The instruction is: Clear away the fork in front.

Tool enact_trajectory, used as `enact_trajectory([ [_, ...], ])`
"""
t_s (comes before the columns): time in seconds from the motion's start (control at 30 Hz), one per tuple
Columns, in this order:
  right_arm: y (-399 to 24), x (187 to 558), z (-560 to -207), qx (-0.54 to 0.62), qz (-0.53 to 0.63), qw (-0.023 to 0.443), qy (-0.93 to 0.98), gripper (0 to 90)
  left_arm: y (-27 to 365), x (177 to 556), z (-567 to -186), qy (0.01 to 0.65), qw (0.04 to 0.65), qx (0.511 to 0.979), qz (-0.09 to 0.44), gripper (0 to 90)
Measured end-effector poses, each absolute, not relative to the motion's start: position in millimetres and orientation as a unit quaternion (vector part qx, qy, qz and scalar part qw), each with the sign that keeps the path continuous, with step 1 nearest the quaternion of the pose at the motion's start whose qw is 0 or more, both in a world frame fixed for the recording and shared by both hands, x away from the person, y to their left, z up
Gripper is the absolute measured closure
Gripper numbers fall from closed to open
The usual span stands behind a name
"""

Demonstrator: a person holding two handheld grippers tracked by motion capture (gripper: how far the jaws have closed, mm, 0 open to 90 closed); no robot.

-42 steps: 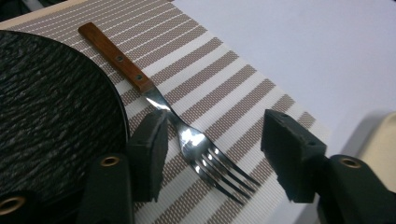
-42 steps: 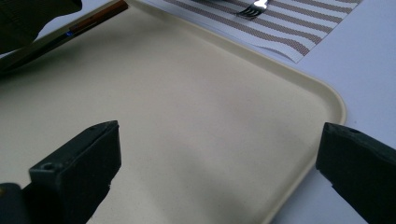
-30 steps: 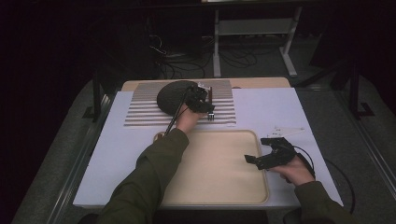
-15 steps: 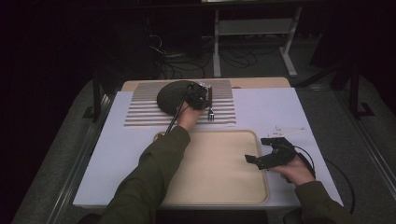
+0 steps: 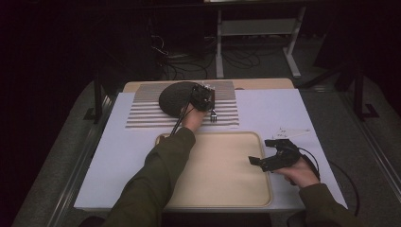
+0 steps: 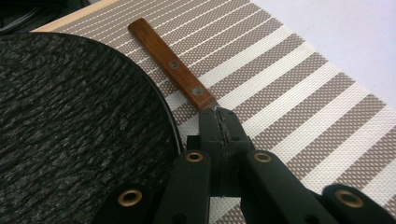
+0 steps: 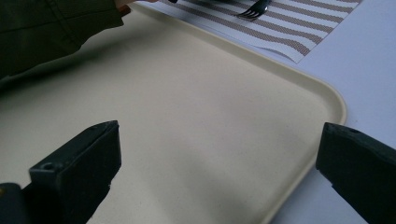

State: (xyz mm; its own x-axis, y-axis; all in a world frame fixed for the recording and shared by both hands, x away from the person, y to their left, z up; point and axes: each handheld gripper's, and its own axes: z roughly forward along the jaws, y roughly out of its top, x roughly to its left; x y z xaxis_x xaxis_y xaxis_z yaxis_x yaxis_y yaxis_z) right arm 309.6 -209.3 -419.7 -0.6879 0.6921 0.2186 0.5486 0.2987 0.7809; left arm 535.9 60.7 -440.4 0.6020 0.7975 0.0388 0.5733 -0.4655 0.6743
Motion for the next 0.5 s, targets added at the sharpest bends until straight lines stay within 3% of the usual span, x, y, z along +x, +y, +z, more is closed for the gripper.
enact_trajectory([
  [0.5,-209.8,309.6,-419.5,0.387,0.45,0.078,0.801,0.0,55.4,546.2,-443.4,0.421,0.305,0.833,0.189,89.9],
])
